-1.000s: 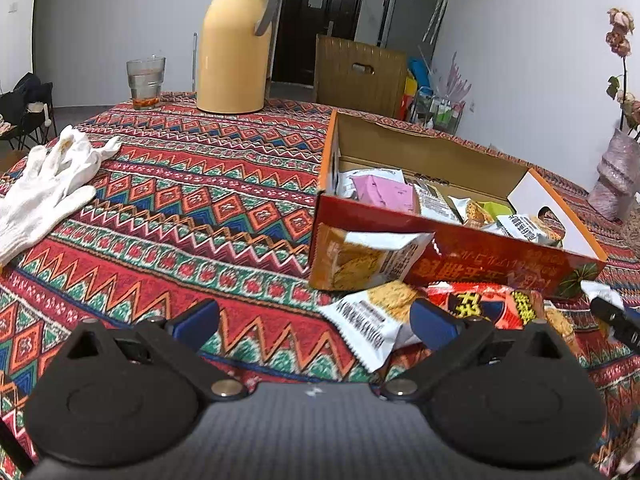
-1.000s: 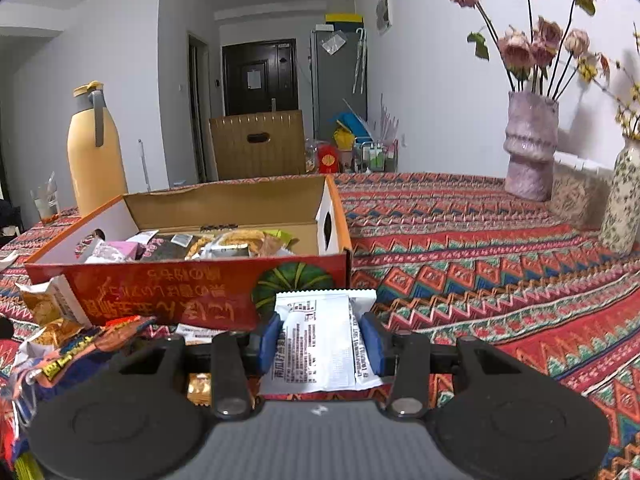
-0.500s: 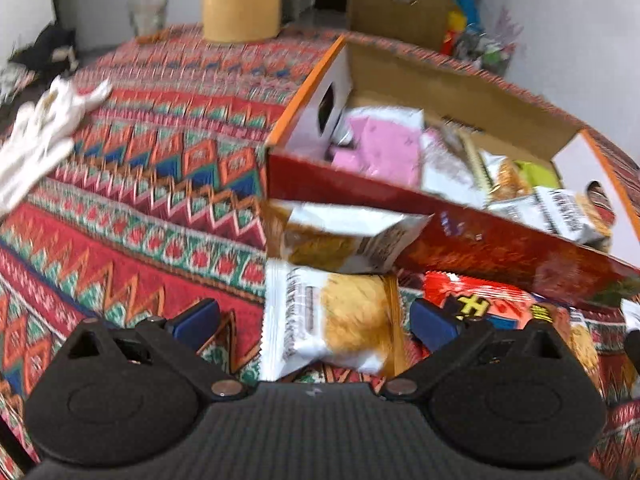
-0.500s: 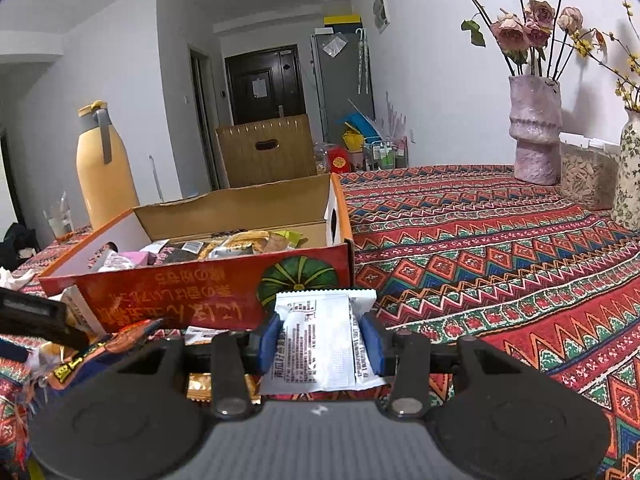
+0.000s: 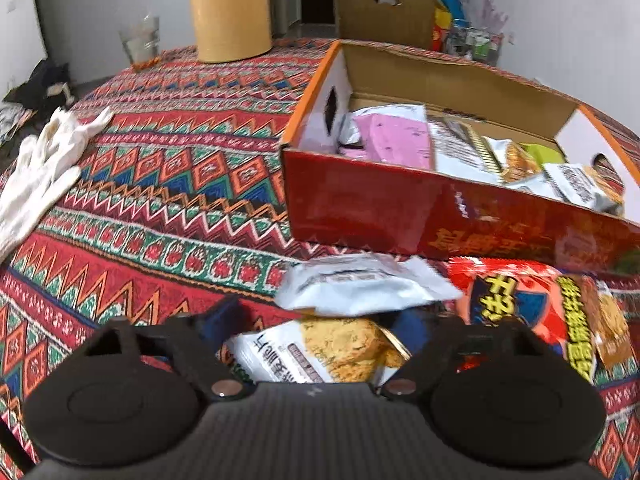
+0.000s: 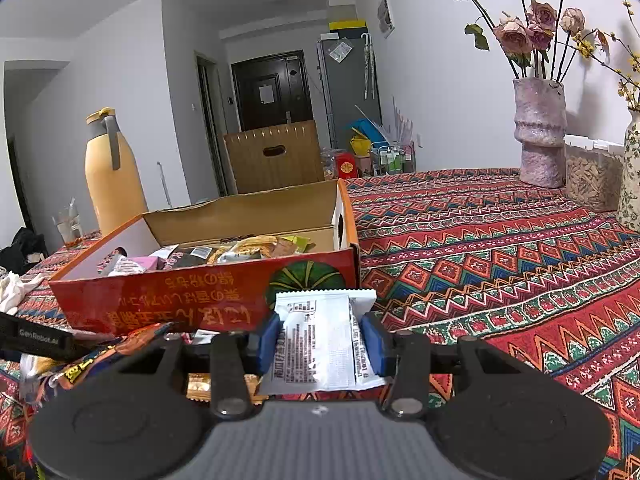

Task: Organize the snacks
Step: 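Grasp the white oat-crisp packet with the left tool while the right tool holds the wrapper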

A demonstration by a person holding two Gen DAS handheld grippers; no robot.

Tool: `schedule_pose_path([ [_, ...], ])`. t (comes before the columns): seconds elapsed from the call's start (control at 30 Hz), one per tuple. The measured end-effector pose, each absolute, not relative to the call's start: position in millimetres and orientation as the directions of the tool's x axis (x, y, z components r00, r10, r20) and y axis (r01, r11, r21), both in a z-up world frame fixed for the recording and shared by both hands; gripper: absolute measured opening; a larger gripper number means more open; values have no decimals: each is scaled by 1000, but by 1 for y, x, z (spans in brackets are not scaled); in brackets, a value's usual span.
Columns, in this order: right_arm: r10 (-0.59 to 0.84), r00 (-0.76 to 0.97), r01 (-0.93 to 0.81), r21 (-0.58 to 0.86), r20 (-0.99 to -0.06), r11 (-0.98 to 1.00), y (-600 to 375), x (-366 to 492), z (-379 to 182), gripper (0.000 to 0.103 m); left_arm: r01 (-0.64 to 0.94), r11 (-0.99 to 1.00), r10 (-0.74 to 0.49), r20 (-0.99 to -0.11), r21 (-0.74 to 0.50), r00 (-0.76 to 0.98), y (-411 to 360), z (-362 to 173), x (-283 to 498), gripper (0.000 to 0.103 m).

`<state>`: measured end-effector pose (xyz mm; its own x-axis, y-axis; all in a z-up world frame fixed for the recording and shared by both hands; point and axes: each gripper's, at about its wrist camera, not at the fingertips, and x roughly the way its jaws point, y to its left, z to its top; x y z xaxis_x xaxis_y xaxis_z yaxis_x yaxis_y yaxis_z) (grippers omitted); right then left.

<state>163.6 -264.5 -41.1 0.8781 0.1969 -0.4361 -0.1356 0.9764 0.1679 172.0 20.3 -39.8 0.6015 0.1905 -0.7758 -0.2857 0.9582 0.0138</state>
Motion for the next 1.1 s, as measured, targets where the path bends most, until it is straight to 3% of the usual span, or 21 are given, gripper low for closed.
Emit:
schedule_pose_path([
  [0.03,197,878,-135,168,-437,976,-264,164,-41,44,-275,961,185,-773,15,607,19,-39,171,66],
  [0.17,193,878,-131,166,-439,977,-264,164,-42,44,-243,970,162,-768,9,619,17,-38,164,62],
  [0.43,189,879,-129,164,-438,978,-264,164,-41,44,-263,965,158,-769,-13,619,28,-32,149,94],
  [0.67,189,879,-129,164,-438,978,-264,164,-41,45,-235,972,139,-779,-11,612,28,-35,134,96],
  [0.8,189,879,-128,164,-438,978,-264,164,-41,45,-230,973,131,-780,-17,612,27,-39,131,83],
  [0.83,188,879,-128,164,-438,978,-264,164,-41,45,-221,975,126,-774,-18,620,26,-38,130,71],
  [0.93,185,880,-124,164,-438,979,-265,164,-41,45,-189,981,97,-763,-34,639,24,-35,126,51],
  [1.1,180,881,-121,160,-438,980,-266,164,-41,45,-168,985,91,-740,-29,666,23,-36,120,47],
])
